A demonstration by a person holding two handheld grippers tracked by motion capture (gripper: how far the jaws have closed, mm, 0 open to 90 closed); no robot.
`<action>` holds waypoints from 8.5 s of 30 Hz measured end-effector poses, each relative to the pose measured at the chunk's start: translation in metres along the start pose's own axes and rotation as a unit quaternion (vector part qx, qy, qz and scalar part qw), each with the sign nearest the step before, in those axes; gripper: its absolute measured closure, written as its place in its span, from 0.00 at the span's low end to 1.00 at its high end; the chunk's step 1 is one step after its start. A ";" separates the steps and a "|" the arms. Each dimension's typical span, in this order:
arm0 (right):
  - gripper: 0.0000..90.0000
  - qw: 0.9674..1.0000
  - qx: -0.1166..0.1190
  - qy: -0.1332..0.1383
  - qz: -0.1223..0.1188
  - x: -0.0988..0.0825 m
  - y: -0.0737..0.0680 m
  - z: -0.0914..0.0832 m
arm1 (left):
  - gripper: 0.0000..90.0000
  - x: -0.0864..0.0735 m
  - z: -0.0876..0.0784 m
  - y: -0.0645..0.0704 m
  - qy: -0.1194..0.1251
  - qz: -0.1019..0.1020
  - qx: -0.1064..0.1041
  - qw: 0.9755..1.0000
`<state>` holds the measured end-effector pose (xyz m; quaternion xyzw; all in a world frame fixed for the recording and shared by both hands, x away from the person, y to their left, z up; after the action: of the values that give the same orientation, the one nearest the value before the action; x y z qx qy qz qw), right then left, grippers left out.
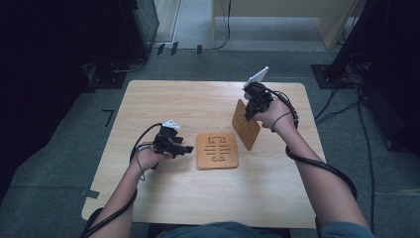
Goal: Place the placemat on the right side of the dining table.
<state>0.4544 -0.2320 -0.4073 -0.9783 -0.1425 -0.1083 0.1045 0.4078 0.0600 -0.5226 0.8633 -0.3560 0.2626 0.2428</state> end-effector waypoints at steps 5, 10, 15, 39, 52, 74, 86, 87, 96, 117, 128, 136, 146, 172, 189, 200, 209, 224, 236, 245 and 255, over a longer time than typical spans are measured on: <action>0.97 1.000 -0.005 0.001 0.004 -0.001 0.005 0.002 | 0.33 0.000 -0.001 0.000 0.001 0.000 0.002 1.000; 0.97 1.000 -0.007 0.002 0.014 -0.003 0.014 0.002 | 0.33 0.000 -0.001 -0.001 0.002 -0.002 0.002 1.000; 0.97 1.000 -0.012 0.004 0.024 -0.003 0.023 -0.002 | 0.33 0.000 0.000 0.000 0.001 0.000 0.003 1.000; 0.97 0.997 -0.034 0.009 0.062 -0.007 0.062 -0.014 | 0.33 -0.001 0.001 0.000 -0.002 0.001 0.004 1.000; 0.97 0.995 -0.045 0.020 0.085 -0.011 0.082 -0.016 | 0.33 -0.001 0.001 0.000 -0.003 0.002 0.004 1.000; 0.97 0.988 -0.058 0.038 0.139 -0.018 0.120 -0.020 | 0.33 -0.002 0.002 0.001 -0.004 0.003 0.005 1.000; 0.97 0.981 -0.074 0.062 0.166 -0.021 0.131 -0.022 | 0.33 -0.002 0.002 0.001 -0.004 0.003 0.006 1.000; 0.97 0.981 -0.078 0.062 0.167 -0.021 0.132 -0.023 | 0.33 -0.002 0.002 0.001 -0.004 0.004 0.006 1.000; 0.96 0.980 -0.074 0.066 0.172 -0.025 0.138 -0.025 | 0.33 -0.002 0.003 0.001 -0.006 0.005 0.005 1.000; 0.93 0.976 -0.026 0.082 0.201 -0.051 0.166 -0.013 | 0.33 -0.004 0.005 0.000 -0.014 0.008 0.010 1.000; 0.91 0.971 0.006 0.101 0.218 -0.057 0.174 -0.003 | 0.33 -0.004 0.005 0.000 -0.013 0.008 0.011 1.000; 0.88 0.971 0.011 0.087 0.223 -0.059 0.181 -0.004 | 0.33 -0.004 0.005 0.000 -0.012 0.008 0.011 1.000; 0.85 0.973 -0.001 0.082 0.217 -0.060 0.185 -0.012 | 0.33 -0.004 0.004 0.000 -0.014 0.009 0.012 1.000; 0.73 0.973 -0.006 0.076 0.216 -0.064 0.189 0.003 | 0.33 -0.004 0.005 0.001 -0.014 0.011 0.011 1.000; 0.66 0.971 0.011 0.081 0.224 -0.067 0.195 0.020 | 0.33 -0.004 0.006 0.001 -0.013 0.014 0.011 1.000; 0.63 0.970 0.016 0.093 0.223 -0.068 0.201 0.027 | 0.33 -0.003 0.007 0.001 -0.011 0.018 0.012 1.000; 0.60 0.968 0.037 0.108 0.224 -0.078 0.201 0.037 | 0.32 -0.002 0.008 0.001 -0.011 0.022 0.016 1.000; 0.54 0.967 0.054 0.105 0.224 -0.081 0.208 0.057 | 0.32 -0.002 0.007 0.000 -0.010 0.022 0.017 1.000; 0.54 0.969 0.046 0.103 0.222 -0.078 0.211 0.061 | 0.32 -0.002 0.008 0.000 -0.007 0.023 0.018 1.000; 0.55 0.972 0.030 0.102 0.209 -0.079 0.209 0.061 | 0.32 -0.002 0.008 0.000 -0.008 0.024 0.018 1.000; 0.54 0.975 0.015 0.098 0.201 -0.078 0.205 0.058 | 0.32 -0.002 0.008 0.000 -0.007 0.024 0.017 1.000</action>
<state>0.4538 -0.4309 -0.5177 -0.9700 0.0660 -0.1783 0.1518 0.4084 0.0560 -0.5300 0.8605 -0.3735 0.2682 0.2191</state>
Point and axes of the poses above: each handheld gripper's, and its own axes: z roughly forward along the jaws, x roughly out of its top, y roughly to its right, the point moved 4 cm from there along z, roughly forward along the jaws, and after that the axes turned 1 degree about y, right-handed, at the moved point
